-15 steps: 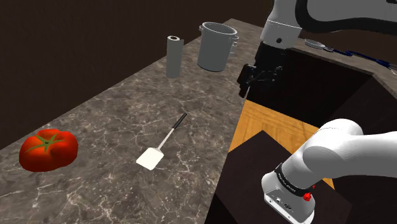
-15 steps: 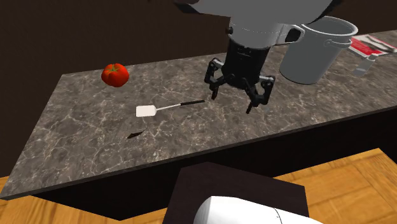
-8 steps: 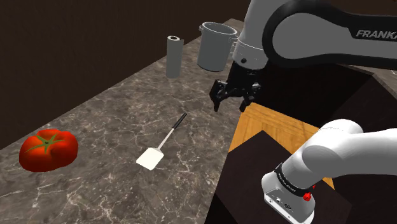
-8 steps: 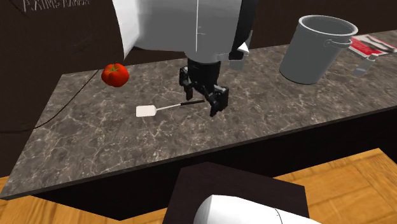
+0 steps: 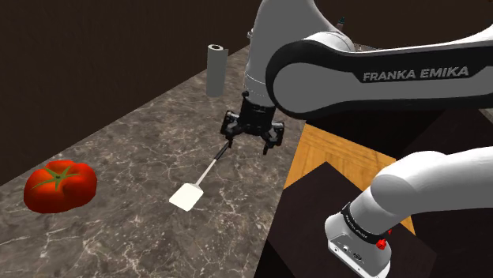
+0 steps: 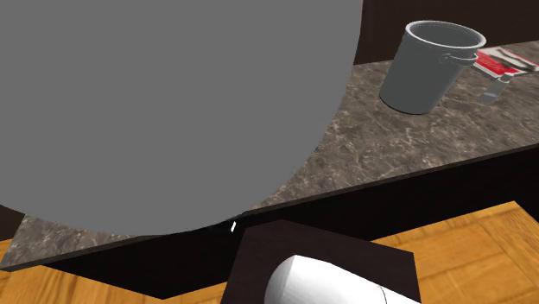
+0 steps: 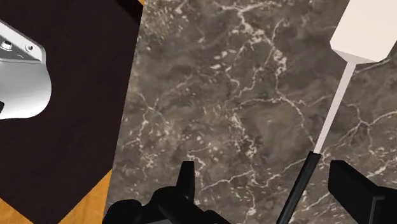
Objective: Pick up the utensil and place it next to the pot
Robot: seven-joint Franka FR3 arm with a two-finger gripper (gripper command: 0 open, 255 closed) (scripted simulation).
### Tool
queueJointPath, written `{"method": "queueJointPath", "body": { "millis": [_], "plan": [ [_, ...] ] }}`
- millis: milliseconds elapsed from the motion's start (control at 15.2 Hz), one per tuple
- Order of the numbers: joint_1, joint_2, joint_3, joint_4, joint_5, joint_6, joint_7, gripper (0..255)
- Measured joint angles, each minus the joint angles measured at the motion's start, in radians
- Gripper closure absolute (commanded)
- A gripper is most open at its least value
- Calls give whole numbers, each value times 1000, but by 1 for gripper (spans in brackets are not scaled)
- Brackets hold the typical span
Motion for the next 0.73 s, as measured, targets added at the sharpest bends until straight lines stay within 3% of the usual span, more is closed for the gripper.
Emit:
{"method": "queueJointPath", "body": {
  "millis": [264, 528, 726],
  "plan": [
    [-132, 142, 187, 76, -56, 101, 228, 0],
    [-384, 365, 481, 188, -244, 195, 527, 0],
    [-483, 444, 593, 191, -333, 241, 624, 0]
  ]
}}
